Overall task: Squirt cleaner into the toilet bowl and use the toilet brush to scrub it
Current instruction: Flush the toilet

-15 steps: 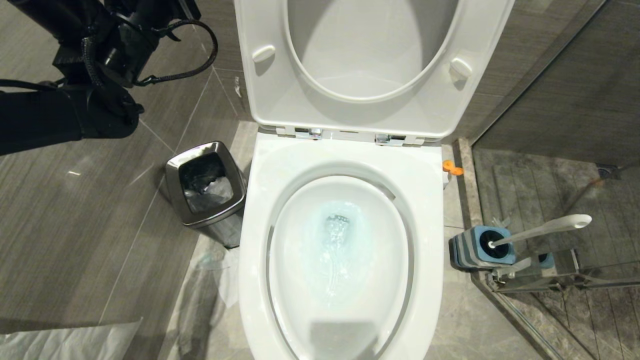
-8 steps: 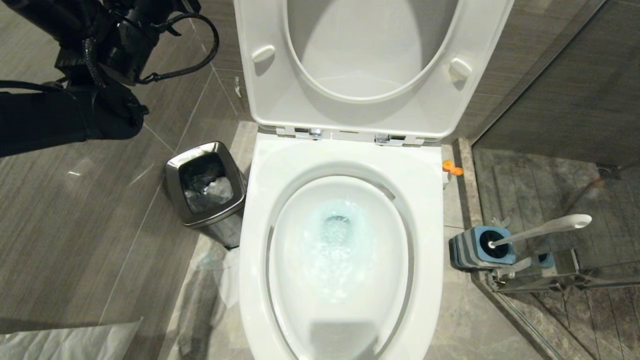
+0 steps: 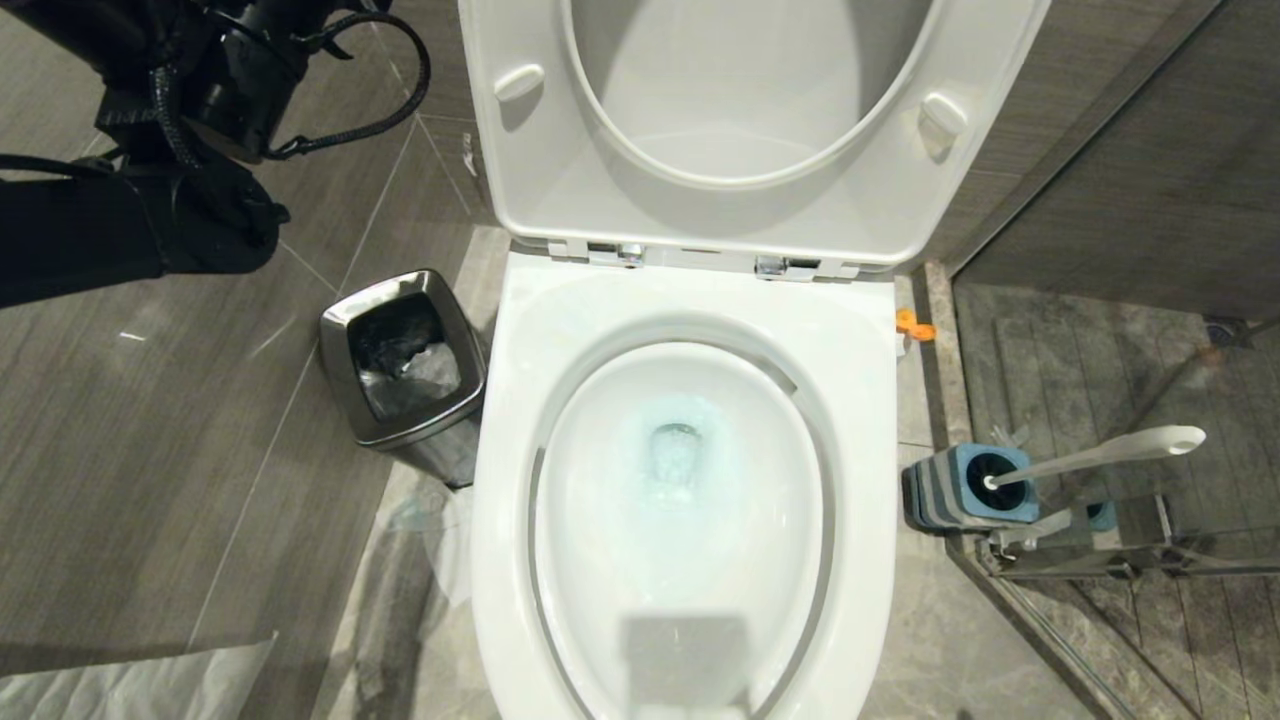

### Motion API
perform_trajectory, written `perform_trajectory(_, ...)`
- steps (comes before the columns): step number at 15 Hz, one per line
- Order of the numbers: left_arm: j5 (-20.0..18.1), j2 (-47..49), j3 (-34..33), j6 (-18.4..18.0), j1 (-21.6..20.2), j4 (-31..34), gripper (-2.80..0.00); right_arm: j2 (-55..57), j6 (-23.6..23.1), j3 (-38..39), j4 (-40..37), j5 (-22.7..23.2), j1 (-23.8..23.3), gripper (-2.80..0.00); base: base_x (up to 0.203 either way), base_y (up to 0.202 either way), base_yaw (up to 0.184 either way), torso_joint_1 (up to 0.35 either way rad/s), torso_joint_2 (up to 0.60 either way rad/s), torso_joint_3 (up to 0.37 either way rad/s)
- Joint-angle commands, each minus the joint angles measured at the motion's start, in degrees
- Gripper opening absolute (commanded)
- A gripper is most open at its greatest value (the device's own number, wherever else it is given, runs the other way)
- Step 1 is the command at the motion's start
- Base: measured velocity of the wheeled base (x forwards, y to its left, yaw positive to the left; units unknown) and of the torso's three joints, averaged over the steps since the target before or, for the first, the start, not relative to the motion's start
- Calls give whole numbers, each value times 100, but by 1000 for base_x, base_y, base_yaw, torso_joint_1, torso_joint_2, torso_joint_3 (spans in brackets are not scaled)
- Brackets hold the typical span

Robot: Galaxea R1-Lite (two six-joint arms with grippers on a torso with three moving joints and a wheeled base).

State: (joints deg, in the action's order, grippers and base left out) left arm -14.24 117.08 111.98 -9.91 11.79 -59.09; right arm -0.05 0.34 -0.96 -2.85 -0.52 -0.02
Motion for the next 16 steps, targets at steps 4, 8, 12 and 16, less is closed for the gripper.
perform_trajectory(4,18,-169,-10,-28,-12,-120,-280,5,2,0,-5,0,2,-280,0,0,0,1,1,-7)
perform_trajectory(8,44,-256,-10,-28,-27,-164,-280,5,1,0,-5,-9,2,-280,0,0,0,0,0,0)
perform_trajectory(12,89,-349,-1,-20,-27,-255,-280,5,2,0,-5,-1,2,-280,0,0,0,5,4,-64)
perform_trajectory(16,80,-458,-1,21,-19,-569,-280,5,2,0,-5,0,2,-280,0,0,0,0,0,0)
